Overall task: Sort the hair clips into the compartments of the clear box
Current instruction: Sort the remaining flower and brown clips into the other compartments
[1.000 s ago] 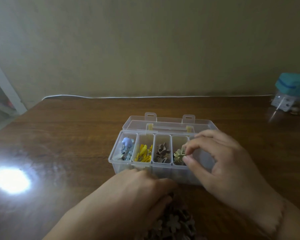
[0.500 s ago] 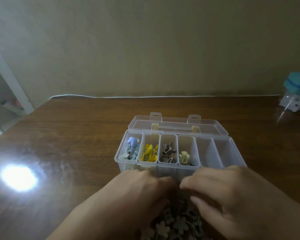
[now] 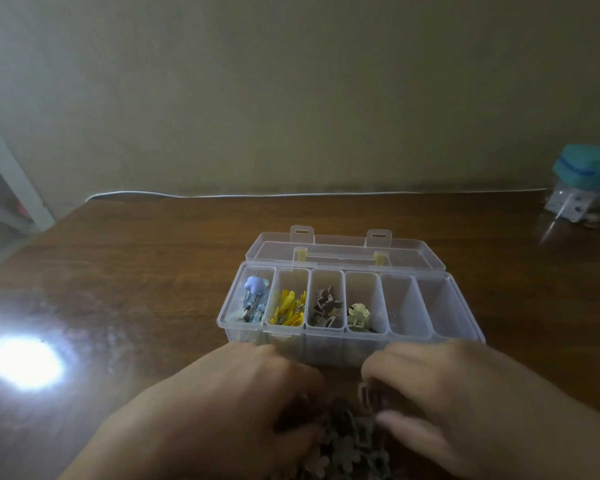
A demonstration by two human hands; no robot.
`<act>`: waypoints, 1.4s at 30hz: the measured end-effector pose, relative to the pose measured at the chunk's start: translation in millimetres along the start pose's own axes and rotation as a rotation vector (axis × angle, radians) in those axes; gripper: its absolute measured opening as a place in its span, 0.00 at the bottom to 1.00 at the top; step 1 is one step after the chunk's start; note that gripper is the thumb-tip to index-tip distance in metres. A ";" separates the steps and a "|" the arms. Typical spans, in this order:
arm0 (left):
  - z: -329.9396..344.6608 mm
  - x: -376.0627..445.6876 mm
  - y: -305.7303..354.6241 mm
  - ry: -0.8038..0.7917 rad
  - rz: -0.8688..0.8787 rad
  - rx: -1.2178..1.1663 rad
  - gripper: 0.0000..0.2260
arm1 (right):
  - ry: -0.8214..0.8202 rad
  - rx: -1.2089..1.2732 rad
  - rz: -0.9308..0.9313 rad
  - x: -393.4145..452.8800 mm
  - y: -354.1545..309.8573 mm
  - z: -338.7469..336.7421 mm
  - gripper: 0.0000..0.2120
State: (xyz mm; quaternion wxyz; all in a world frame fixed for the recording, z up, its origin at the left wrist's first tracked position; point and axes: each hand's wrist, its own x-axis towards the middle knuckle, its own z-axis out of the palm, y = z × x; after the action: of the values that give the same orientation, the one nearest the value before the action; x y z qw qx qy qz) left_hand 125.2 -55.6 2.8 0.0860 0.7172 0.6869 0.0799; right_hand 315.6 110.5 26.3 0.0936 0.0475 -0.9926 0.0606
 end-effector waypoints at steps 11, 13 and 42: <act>-3.6 1.7 2.8 0.008 0.010 -0.036 0.06 | -0.071 -0.022 0.095 13.0 -5.1 9.6 0.08; -4.7 0.7 3.2 0.003 0.018 -0.052 0.04 | 0.002 -0.006 0.092 11.1 -3.2 9.4 0.06; 6.4 7.9 25.0 0.358 -0.058 -0.494 0.10 | 0.480 0.142 0.139 10.9 3.1 3.1 0.08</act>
State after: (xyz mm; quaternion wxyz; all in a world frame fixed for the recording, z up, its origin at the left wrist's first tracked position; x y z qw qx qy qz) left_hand 151.3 -48.8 2.3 0.1379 0.6293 0.6710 0.3671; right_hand 304.0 112.3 25.0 0.3188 -0.0301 -0.9360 0.1460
